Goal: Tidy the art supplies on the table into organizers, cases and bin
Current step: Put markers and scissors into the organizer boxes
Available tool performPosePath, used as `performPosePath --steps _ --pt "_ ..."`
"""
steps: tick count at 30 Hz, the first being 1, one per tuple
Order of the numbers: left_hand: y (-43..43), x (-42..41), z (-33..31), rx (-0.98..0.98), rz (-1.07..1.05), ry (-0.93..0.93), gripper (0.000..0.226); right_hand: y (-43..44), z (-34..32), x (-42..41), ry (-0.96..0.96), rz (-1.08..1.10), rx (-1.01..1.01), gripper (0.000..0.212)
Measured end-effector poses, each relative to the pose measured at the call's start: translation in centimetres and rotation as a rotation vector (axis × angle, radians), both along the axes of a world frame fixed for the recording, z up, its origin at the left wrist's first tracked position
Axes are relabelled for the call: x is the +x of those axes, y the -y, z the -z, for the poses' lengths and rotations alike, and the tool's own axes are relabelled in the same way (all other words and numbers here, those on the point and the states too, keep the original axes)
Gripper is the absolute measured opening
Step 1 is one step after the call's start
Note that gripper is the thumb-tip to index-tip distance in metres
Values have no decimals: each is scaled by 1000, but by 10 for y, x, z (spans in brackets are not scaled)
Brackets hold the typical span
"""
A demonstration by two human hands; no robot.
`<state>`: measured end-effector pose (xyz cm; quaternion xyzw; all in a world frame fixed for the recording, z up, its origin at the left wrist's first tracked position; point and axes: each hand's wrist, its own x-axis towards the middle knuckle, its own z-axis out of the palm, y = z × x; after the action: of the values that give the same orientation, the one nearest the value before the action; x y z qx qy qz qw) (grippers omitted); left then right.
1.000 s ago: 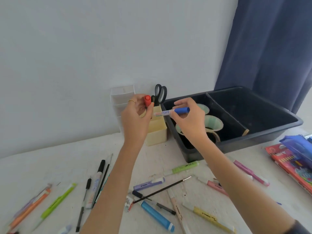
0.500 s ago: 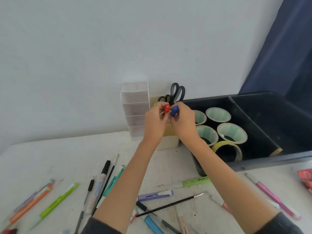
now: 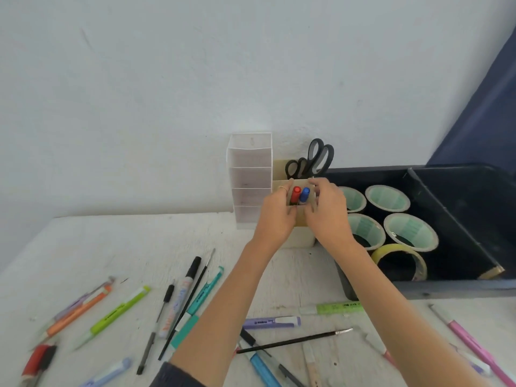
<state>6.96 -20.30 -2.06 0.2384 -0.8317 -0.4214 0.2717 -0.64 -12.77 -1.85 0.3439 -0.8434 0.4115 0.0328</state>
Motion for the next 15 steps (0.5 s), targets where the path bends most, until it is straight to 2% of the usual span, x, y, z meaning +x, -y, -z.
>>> performPosePath --steps 3,5,10,15 --pt "-9 19 -5 -31 -55 -77 49 -10 -8 19 -124 17 -152 43" --pt "-16 35 -8 -40 -106 -117 45 -14 -13 35 -126 -1 -200 37" --pt "-22 84 -3 17 -281 -185 39 -8 -8 80 23 -150 -252 30" --pt "-14 146 13 74 -504 -153 37 13 13 127 234 -296 -152 25"
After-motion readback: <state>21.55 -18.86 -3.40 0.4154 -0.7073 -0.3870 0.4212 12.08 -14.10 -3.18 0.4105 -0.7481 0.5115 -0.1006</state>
